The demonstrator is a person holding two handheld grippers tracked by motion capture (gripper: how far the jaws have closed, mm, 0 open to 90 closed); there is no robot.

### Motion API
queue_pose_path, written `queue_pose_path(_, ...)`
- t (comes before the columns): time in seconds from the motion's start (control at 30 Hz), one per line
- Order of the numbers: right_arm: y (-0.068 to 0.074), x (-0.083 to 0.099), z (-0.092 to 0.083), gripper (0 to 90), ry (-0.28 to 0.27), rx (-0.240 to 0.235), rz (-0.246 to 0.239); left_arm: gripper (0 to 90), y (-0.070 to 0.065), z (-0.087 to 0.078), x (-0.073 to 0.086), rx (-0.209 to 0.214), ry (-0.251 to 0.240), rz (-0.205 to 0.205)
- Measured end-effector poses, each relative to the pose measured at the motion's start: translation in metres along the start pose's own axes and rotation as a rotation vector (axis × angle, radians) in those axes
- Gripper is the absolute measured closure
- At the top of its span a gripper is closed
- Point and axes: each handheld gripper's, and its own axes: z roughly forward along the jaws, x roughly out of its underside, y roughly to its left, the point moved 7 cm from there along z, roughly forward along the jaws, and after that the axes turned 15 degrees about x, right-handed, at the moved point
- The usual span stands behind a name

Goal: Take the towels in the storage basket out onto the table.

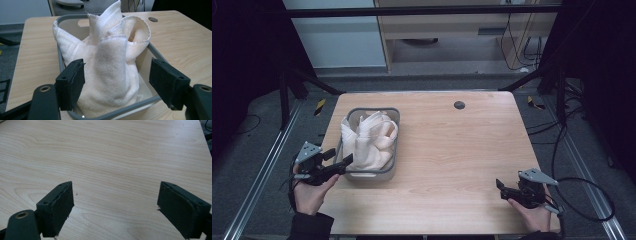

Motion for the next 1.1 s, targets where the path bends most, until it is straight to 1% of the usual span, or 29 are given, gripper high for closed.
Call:
queue_pose_path(0.13,0.000,-0.001,0.000,13.4,-0.002,0.001,0.004,28.0,0.001,0.005,-0.010,0.003,0.006,0.010)
queue_pose_path(0.17,0.000,-0.001,0.000,13.4,-0.002,0.001,0.004,28.0,0.001,0.005,-0.010,0.003,0.006,0.010)
queue_pose_path(0.2,-0.001,-0.001,0.000,13.4,-0.003,0.001,0.004,28.0,0.001,0.008,-0.015,0.005,0.009,0.016)
queue_pose_path(0.33,-0.001,-0.001,0.000,13.4,-0.004,0.000,0.005,28.0,0.000,0.013,-0.020,0.012,0.019,0.022)
queue_pose_path(0.37,-0.001,-0.001,0.000,13.4,-0.004,0.000,0.004,28.0,0.000,0.016,-0.023,0.015,0.029,0.025)
queue_pose_path(0.43,-0.001,-0.001,0.001,13.3,-0.003,0.000,0.005,28.0,-0.001,0.019,-0.024,0.017,0.035,0.024)
queue_pose_path(0.67,-0.001,-0.001,0.001,13.2,-0.003,-0.003,0.010,28.0,-0.002,0.028,-0.029,0.022,0.080,0.036)
queue_pose_path(0.8,-0.001,-0.001,0.001,13.1,-0.001,-0.002,0.001,27.8,-0.003,0.034,-0.031,0.026,0.098,0.037)
queue_pose_path(0.93,-0.001,-0.001,0.001,13.1,-0.002,-0.006,0.004,27.6,-0.003,0.038,-0.032,0.029,0.114,0.033)
queue_pose_path(1.07,0.000,-0.001,0.002,12.9,0.001,-0.008,0.002,27.5,-0.002,0.044,-0.033,0.028,0.144,0.036)
queue_pose_path(1.1,0.000,-0.001,0.002,12.9,0.001,-0.008,0.002,27.4,-0.002,0.044,-0.033,0.028,0.144,0.036)
